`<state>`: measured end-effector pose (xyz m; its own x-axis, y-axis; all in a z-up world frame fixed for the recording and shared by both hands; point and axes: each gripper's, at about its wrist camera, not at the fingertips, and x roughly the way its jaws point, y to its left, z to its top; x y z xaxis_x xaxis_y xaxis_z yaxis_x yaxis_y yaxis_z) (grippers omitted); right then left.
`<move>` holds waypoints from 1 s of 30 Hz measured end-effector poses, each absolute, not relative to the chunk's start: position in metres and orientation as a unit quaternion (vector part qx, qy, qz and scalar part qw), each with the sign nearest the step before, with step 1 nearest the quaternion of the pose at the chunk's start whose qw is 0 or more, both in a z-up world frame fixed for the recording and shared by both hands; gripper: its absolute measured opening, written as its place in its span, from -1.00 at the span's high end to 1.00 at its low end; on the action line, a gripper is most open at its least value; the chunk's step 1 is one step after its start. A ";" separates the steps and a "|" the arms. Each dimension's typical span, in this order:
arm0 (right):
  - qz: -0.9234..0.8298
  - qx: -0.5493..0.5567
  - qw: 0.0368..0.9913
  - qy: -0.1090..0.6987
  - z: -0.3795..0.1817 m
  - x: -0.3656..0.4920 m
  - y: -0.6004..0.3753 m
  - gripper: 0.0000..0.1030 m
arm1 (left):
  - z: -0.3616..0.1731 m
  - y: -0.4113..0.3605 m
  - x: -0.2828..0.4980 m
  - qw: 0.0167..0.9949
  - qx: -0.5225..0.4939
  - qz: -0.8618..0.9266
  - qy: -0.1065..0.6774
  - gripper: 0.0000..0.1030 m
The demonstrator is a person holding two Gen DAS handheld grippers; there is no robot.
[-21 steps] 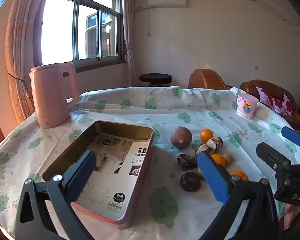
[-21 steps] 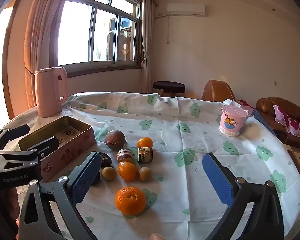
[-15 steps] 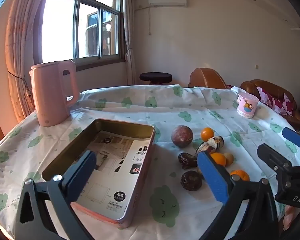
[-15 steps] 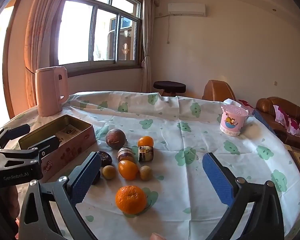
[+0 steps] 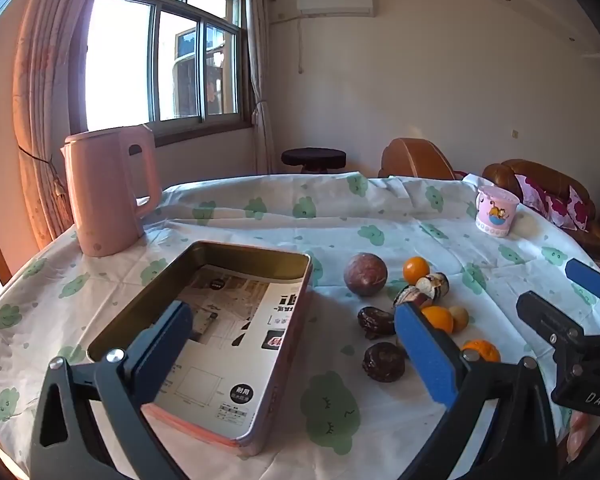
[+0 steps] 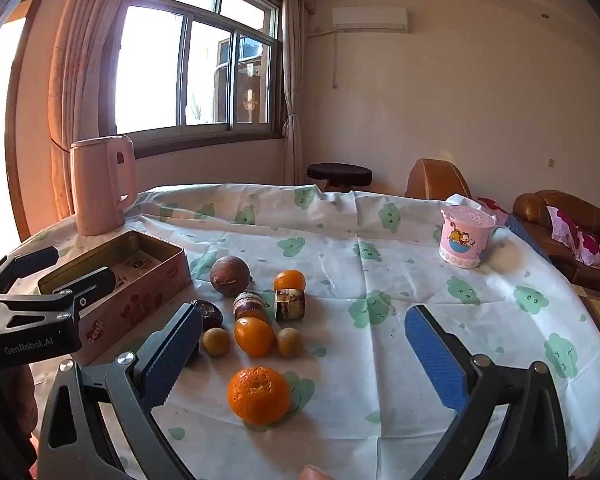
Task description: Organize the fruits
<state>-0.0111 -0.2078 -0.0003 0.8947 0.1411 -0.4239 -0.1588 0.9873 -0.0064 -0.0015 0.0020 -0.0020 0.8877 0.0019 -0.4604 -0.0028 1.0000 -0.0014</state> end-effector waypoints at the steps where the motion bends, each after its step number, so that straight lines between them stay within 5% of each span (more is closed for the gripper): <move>1: 0.077 -0.020 0.973 0.216 -0.001 -0.012 -0.207 -0.98 | -0.002 0.003 -0.001 0.971 -0.002 0.002 0.238 -1.00; 30: 0.078 -0.025 0.973 0.215 -0.005 -0.014 -0.205 -0.98 | 0.000 0.002 -0.002 0.972 -0.001 0.003 0.236 -1.00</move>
